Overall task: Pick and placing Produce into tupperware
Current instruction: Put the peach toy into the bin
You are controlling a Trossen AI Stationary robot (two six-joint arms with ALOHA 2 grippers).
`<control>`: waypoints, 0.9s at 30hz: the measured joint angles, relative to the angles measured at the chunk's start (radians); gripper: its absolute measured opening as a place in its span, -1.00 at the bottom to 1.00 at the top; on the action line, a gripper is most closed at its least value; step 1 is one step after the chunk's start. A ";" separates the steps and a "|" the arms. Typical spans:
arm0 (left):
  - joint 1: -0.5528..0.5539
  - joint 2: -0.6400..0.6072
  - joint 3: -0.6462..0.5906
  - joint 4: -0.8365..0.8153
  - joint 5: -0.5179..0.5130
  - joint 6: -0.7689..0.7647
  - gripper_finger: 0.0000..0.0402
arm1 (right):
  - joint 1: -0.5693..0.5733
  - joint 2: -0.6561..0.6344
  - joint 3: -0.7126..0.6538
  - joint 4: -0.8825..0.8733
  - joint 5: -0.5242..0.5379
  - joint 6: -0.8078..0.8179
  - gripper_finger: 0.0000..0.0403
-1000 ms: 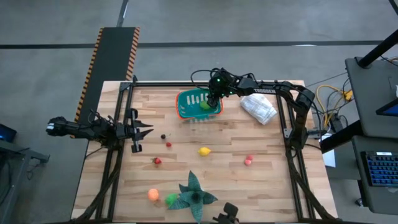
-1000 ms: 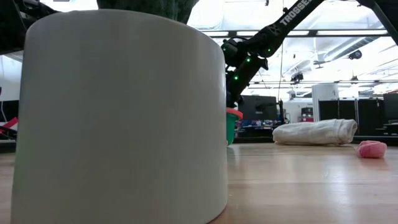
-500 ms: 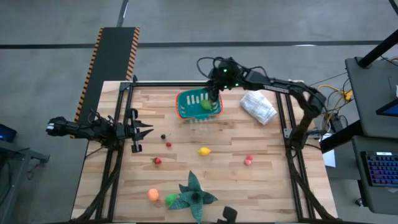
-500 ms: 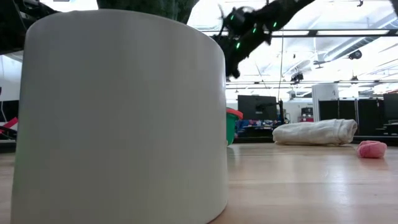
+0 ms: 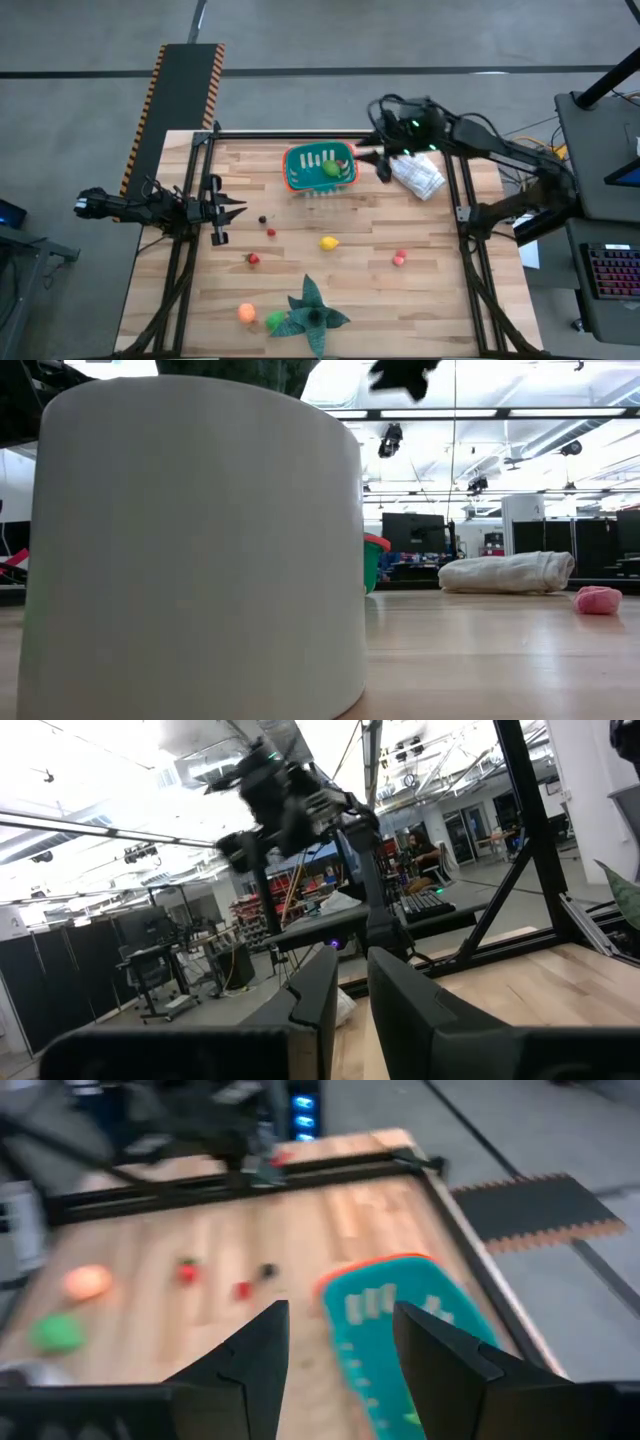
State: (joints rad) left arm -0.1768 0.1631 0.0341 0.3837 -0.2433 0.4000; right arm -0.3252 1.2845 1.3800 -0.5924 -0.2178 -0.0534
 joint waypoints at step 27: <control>0.000 0.000 0.000 0.000 0.000 0.000 -0.77 | 0.295 -0.138 -0.158 -0.469 0.011 0.404 -0.20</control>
State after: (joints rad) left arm -0.1771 0.1631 0.0341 0.3840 -0.2436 0.4000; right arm -0.0299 1.1461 1.2225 -1.0610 -0.2066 0.3510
